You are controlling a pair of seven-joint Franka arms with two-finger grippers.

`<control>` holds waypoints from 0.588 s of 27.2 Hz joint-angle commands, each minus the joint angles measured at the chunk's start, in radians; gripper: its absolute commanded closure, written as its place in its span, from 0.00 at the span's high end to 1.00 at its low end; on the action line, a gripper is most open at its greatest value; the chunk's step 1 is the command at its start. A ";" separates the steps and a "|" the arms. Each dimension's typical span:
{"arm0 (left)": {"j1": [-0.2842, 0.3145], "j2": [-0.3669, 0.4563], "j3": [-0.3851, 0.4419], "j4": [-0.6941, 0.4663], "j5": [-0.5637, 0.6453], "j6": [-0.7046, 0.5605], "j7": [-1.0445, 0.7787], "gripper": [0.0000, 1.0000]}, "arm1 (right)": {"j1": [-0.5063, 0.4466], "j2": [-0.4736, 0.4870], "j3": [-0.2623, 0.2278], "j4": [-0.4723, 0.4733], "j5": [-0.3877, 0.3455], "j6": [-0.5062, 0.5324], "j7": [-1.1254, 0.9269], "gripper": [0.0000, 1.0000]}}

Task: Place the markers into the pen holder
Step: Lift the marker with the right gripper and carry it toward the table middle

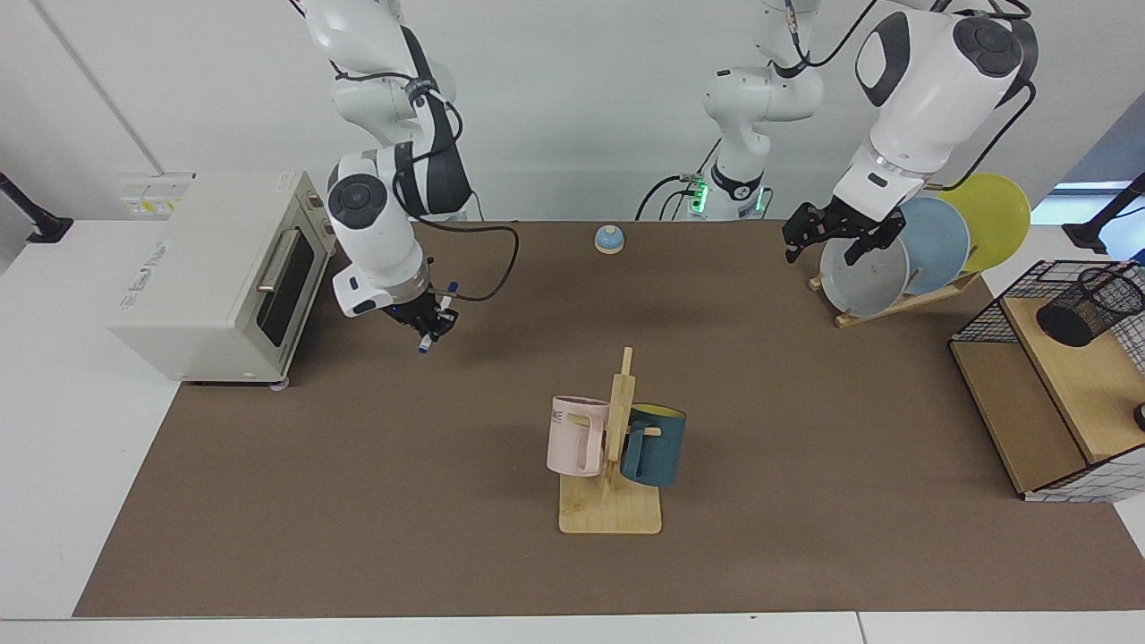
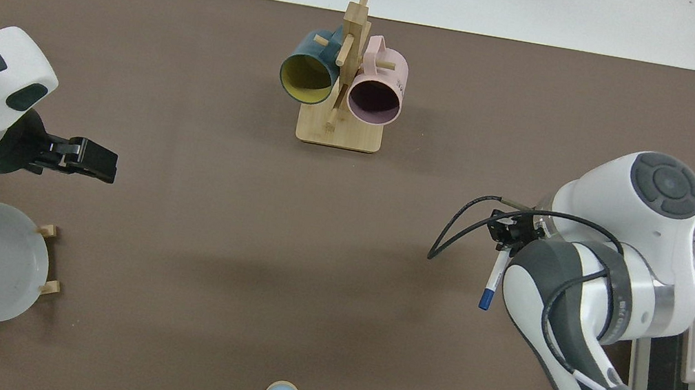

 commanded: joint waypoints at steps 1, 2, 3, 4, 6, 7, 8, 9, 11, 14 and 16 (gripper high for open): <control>-0.006 -0.014 0.004 -0.025 0.012 0.019 0.010 1.00 | 0.016 0.004 0.002 0.114 0.060 -0.159 0.113 0.00; -0.006 -0.015 0.004 -0.025 0.012 0.018 0.013 1.00 | 0.025 -0.001 0.002 0.125 0.063 -0.177 0.145 0.00; -0.005 -0.015 0.006 -0.025 0.012 0.016 0.017 1.00 | 0.042 -0.005 0.002 0.135 0.067 -0.196 0.176 0.00; -0.005 -0.015 0.004 -0.025 0.012 0.013 0.020 1.00 | 0.061 -0.007 0.002 0.151 0.078 -0.211 0.210 0.00; -0.002 -0.015 0.004 -0.025 0.012 0.010 0.027 1.00 | 0.094 -0.010 0.004 0.171 0.106 -0.239 0.273 0.00; -0.002 -0.017 0.004 -0.025 0.012 0.009 0.031 1.00 | 0.110 -0.010 0.005 0.174 0.121 -0.250 0.300 0.00; -0.002 -0.017 0.006 -0.026 0.012 0.009 0.033 1.00 | 0.117 -0.010 0.007 0.175 0.136 -0.254 0.325 0.00; -0.002 -0.020 0.006 -0.029 0.012 0.010 0.034 1.00 | 0.124 -0.013 0.005 0.177 0.153 -0.260 0.350 0.00; -0.002 -0.026 0.004 -0.045 0.012 0.010 0.034 1.00 | 0.137 -0.030 0.007 0.177 0.172 -0.270 0.394 0.00; 0.000 -0.027 0.006 -0.051 0.012 0.007 0.036 1.00 | 0.140 -0.038 0.005 0.180 0.218 -0.274 0.475 0.00; 0.003 -0.027 0.009 -0.051 0.012 0.007 0.045 1.00 | 0.140 -0.038 0.007 0.210 0.258 -0.274 0.512 0.00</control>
